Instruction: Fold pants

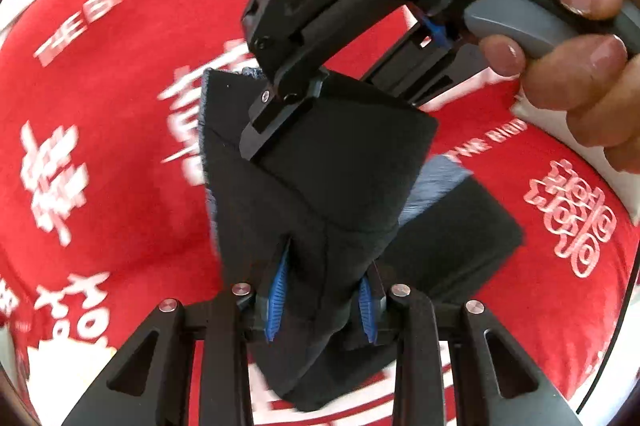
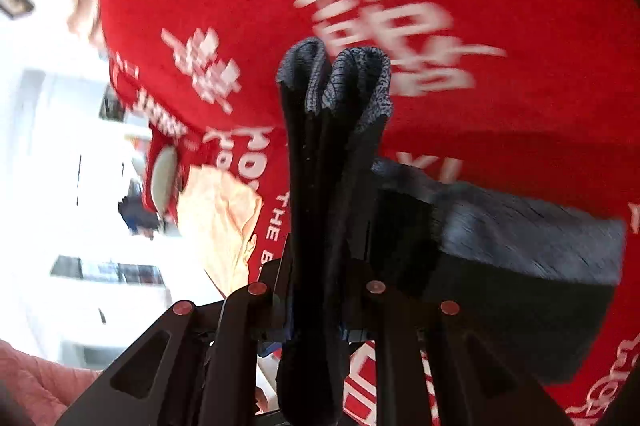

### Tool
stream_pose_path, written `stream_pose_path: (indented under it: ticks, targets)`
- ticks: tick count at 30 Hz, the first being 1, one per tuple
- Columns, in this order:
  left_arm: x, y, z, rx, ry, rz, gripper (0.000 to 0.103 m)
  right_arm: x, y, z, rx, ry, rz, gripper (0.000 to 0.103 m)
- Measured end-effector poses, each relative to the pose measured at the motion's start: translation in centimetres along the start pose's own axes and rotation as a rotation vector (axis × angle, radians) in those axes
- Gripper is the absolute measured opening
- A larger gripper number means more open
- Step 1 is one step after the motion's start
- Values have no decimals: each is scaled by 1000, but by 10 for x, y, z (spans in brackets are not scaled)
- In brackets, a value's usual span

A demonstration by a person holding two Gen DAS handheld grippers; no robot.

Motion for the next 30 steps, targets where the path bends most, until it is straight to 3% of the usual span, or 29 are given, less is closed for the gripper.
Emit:
stream_pose_path:
  ticks: [7,17,20,23,26,28,30]
  targets:
    - [75,-15,33,-95,32,111,32,95,56,-47,85,-58,150,18]
    - [139,-11,67,-156,12,230,32,180,95,-46,111,-145,263,18]
    - [153,-7,74,-170,12,253,32,195,102,-44,108,-139,280,17]
    - [162,0,86,-194,-17,282,33,214,107,-28,71,-80,322,17]
    - [163,3,84,-185,-28,295,41,221,108,-21,82,-96,350,18]
    - [159,5,80,-190,3,289,60,218,109,-21,90,-75,343,18]
    - [153,6,74,-187,16,282,60,215,110,-20,86,-56,339,20]
Point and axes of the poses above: each gripper's, at about its wrist camera, not at the fingertips, and z roughly the way its jaws point, x to its right, y to its underside, the point moved 1 cm from there along z, roughly the way its jaws point, and after that the axes turned 11 degrees about -x, right-handed, at the moved point
